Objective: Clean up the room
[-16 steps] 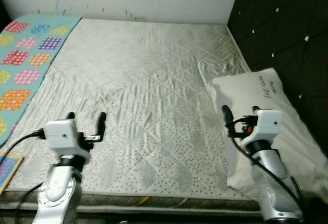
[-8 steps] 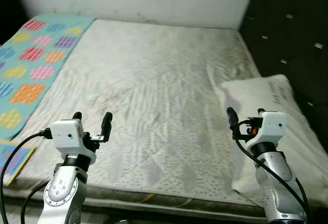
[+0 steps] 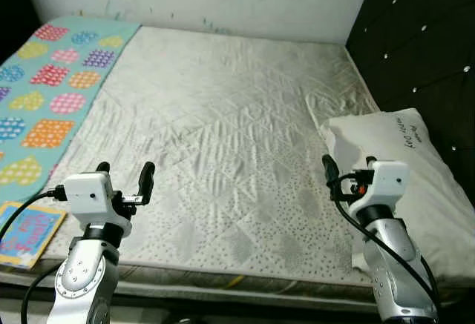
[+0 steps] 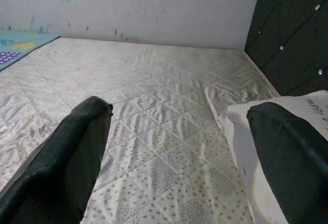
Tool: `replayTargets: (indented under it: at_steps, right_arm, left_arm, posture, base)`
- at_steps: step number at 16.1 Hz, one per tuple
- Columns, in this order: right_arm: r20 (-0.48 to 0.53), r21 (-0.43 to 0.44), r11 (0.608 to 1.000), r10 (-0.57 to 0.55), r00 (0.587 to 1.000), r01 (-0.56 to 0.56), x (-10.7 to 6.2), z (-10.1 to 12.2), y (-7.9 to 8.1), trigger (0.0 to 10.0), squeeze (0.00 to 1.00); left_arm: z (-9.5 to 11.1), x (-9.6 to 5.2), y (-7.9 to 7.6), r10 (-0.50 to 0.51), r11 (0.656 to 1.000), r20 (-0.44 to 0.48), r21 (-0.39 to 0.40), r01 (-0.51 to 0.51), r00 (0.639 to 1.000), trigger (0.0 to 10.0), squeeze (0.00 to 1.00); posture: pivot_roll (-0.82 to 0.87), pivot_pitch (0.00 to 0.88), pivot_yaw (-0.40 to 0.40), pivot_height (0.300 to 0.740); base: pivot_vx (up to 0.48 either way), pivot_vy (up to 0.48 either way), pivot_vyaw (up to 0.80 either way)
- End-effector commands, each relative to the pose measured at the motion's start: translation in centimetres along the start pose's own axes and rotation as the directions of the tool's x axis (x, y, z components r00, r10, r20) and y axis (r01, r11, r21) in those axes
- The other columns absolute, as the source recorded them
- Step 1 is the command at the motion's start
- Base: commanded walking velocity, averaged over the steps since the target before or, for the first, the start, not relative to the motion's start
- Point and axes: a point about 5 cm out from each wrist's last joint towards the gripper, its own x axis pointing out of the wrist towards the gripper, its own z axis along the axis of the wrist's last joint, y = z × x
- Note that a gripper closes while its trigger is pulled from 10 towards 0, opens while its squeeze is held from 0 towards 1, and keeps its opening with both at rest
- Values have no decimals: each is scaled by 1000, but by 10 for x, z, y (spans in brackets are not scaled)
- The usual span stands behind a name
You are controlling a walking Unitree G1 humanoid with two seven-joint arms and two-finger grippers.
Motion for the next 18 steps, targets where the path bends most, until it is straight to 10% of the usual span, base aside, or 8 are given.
replayTargets:
  at_steps: [1, 18]
  right_arm:
    - [-5, -13, 1000, -23, 1000, 23, -3, -1, -7, 10000, 0]
    - [-5, -20, 1000, -19, 1000, 19, -2, -1, -8, 10000, 0]
  left_arm:
    - [-1, 0, -4, -18, 1000, -9, -8, 18, 1000, 10000, 0]
    - [-2, 0, -4, -14, 1000, -12, -10, 14, 1000, 10000, 0]
  posture:
    - [-9, 111, -26, 740]
    - [-10, 112, -28, 740]
  base:
    - [0, 398, 0]
    - [0, 409, 0]
